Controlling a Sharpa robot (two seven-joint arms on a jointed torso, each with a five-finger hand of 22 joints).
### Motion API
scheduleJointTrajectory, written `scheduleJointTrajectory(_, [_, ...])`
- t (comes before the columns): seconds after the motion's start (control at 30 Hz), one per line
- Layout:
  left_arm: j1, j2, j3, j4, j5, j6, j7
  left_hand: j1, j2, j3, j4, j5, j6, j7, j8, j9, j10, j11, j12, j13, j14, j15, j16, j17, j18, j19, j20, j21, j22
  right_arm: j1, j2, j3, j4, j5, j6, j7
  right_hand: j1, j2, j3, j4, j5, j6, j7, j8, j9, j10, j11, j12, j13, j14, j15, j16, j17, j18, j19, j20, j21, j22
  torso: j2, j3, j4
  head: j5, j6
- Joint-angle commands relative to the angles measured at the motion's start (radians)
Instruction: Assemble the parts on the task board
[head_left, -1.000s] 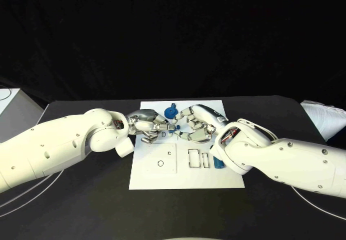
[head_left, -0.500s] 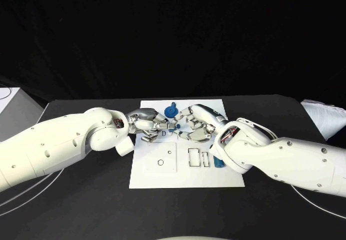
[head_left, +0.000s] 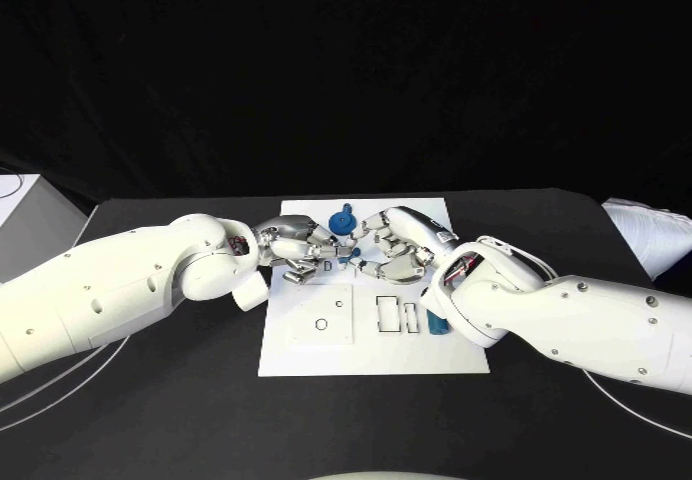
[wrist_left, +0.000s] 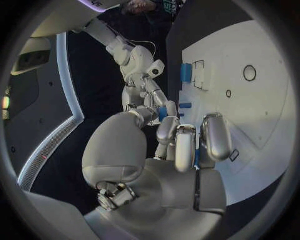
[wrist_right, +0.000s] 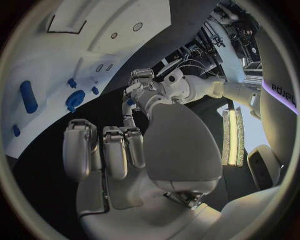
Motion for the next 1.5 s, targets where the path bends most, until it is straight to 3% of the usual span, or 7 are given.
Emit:
scheduleJointTrajectory(0.03, [-0.001, 0.002, 0.0, -0.003, -0.01, -0.001, 0.006, 0.011, 0.002, 0.109, -0.117, 0.003, 0.0, -0.007, 0.001, 0.001, -0.008, -0.002, -0.003, -0.001, 0.086, 0.007, 0.0, 0.203, -0.003, -0.008, 0.001, -0.003, 0.0, 0.0, 0.002, 0.001, 0.002, 0.003, -0.013, 0.02, -0.001, 0.008, 0.006, -0.003, -0.002, 0.012, -0.001, 0.007, 0.003, 0.065, -0.008, 0.003, 0.225, 0.106, -0.009, 0.004, 0.263, -0.007, 0.051, -0.009, 0.007, 0.093, 0.0, -0.0002, 0.0001, -0.001, 0.0])
scheduleJointTrajectory(0.53, [-0.001, 0.004, 0.0, -0.003, 0.003, -0.016, 0.016, 0.012, 0.003, 0.101, -0.111, 0.002, 0.0, -0.006, 0.0, -0.002, -0.01, 0.0, -0.006, -0.005, 0.085, 0.008, -0.001, 0.202, -0.003, -0.009, 0.002, -0.004, -0.002, -0.002, 0.015, 0.001, -0.013, -0.021, 0.047, -0.018, -0.001, 0.005, 0.007, -0.011, -0.006, 0.013, -0.004, 0.013, 0.006, 0.063, -0.012, 0.001, 0.223, 0.106, -0.013, 0.004, 0.263, -0.007, 0.05, -0.013, 0.004, 0.091, 0.0, -0.0005, 0.0009, -0.001, -0.001])
scheduleJointTrajectory(1.03, [-0.001, 0.003, 0.0, -0.007, 0.014, -0.031, 0.009, 0.013, 0.005, 0.092, -0.102, 0.0, 0.0, -0.005, -0.002, -0.006, -0.013, 0.001, -0.009, -0.01, 0.085, 0.009, -0.002, 0.2, -0.002, -0.012, 0.003, -0.006, -0.006, -0.004, 0.012, 0.001, -0.009, -0.025, 0.034, -0.017, -0.007, 0.004, 0.008, -0.015, -0.01, 0.014, -0.005, 0.019, 0.009, 0.066, -0.014, 0.004, 0.226, 0.106, -0.013, 0.004, 0.263, -0.008, 0.051, -0.015, 0.006, 0.093, 0.0, 0.0001, 0.0002, 0.0, -0.002])
scheduleJointTrajectory(1.5, [-0.001, 0.004, 0.0, -0.009, 0.039, -0.03, -0.001, 0.007, -0.026, 0.017, -0.055, 0.006, -0.001, -0.008, -0.013, -0.03, -0.024, 0.0, -0.011, -0.015, 0.08, 0.008, -0.007, 0.191, 0.0, -0.018, 0.006, -0.011, -0.012, -0.004, 0.013, 0.001, -0.009, -0.035, 0.017, -0.037, -0.007, 0.009, 0.012, -0.02, -0.011, 0.021, -0.009, 0.028, 0.013, 0.067, -0.017, 0.005, 0.227, 0.106, -0.014, 0.004, 0.263, -0.008, 0.052, -0.016, 0.009, 0.096, 0.0, -0.0005, 0.0007, -0.002, -0.002])
